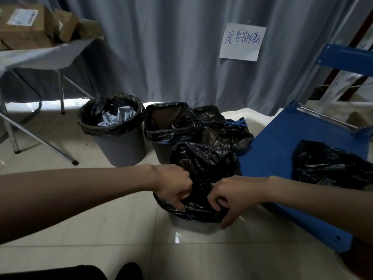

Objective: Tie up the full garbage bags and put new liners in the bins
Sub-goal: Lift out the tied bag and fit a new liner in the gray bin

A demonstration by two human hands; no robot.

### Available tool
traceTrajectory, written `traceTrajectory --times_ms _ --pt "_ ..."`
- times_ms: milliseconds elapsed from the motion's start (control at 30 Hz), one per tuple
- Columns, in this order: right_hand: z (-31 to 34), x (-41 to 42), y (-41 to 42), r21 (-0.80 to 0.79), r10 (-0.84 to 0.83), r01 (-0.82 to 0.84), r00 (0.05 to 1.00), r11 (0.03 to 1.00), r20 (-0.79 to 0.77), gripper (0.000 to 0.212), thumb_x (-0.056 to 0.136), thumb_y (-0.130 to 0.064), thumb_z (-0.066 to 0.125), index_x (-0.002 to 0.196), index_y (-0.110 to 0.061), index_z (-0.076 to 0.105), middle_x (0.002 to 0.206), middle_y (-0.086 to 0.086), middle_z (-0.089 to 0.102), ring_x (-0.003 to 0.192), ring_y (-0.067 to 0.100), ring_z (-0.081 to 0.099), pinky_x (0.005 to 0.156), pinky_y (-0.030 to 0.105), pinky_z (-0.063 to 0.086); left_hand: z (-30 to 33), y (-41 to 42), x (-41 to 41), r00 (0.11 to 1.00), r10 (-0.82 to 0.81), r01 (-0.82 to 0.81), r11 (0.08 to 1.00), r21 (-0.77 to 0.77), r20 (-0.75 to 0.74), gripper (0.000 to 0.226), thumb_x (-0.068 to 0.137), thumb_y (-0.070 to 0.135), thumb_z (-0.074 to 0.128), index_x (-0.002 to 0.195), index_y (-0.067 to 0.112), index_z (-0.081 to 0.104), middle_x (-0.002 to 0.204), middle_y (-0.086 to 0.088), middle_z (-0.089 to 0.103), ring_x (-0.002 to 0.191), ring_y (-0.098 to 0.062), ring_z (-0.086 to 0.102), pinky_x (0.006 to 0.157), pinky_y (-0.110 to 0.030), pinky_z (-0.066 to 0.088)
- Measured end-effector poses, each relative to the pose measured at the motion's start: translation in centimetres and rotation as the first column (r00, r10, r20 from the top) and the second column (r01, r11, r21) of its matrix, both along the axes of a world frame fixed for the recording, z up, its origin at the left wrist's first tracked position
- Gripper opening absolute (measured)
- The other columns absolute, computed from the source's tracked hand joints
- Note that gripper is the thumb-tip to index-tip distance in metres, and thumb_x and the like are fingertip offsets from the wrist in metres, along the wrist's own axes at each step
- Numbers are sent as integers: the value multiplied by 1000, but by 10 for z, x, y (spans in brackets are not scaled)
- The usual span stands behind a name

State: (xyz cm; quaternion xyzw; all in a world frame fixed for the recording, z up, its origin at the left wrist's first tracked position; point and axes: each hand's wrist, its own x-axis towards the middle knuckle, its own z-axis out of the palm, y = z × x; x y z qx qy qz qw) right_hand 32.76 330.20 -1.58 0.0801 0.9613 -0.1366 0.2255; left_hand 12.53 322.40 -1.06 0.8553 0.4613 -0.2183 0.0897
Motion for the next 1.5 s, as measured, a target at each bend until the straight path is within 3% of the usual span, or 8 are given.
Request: traceTrajectory --times_ms 300,533,733,933,1133,1200,1367,1500 --pt "-26 22 1 381 58 -29 996 924 -64 27 85 -36 64 106 -22 53 101 -2 61 96 20 57 80 37 51 -23 -8 24 975 -114 161 953 256 -190 30 83 44 57 92 17 67 96 -4 70 93 -26 64 96 -37 38" --pt "-30 50 8 168 -462 510 849 844 -256 47 75 -46 76 94 -23 40 97 -6 37 87 14 39 63 27 33 -24 0 50 988 -44 89 944 317 -146 39 82 56 56 96 21 67 95 0 69 91 -22 65 91 -35 34" --pt "-52 53 5 -428 -954 853 250 299 -168 101 77 -16 82 153 -20 15 124 13 49 106 26 52 87 33 43 -27 6 58 978 -67 128 941 314 -197 25 86 38 57 101 20 64 101 0 68 94 -22 65 94 -35 32" --pt "-62 52 11 -622 -993 782 23 -52 113 73 89 -4 69 149 -7 28 103 18 64 88 25 61 65 28 52 -32 7 55 979 -66 124 941 314 -191 22 87 30 54 102 18 64 101 -1 69 93 -22 65 94 -35 32" --pt "-78 38 19 -575 -993 816 15 -53 113 19 86 3 66 96 -9 56 83 19 66 69 26 62 74 45 60 -36 7 51 981 -50 109 940 323 -185 22 86 30 56 103 19 64 103 -2 69 95 -22 65 94 -34 31" --pt "-75 36 19 -478 -985 878 69 -14 155 22 88 4 64 77 -10 51 70 15 61 61 26 62 57 34 58 -35 5 49 983 -49 104 941 321 -176 22 87 31 56 104 19 63 104 -1 69 96 -22 64 94 -34 30" --pt "-59 34 28 -396 -999 917 27 33 -21 18 87 5 49 93 -12 45 92 13 53 74 26 54 58 36 47 -39 -3 40 987 -30 84 934 346 -158 32 88 28 57 118 17 56 111 1 64 102 -21 61 94 -33 29" --pt "-40 26 25 -358 -824 821 218 444 -523 19 87 -3 50 95 -19 45 99 3 49 87 20 49 76 39 45 -39 -13 25 994 -18 58 919 390 -106 52 84 44 63 125 17 46 113 1 58 104 -21 59 91 -34 31"
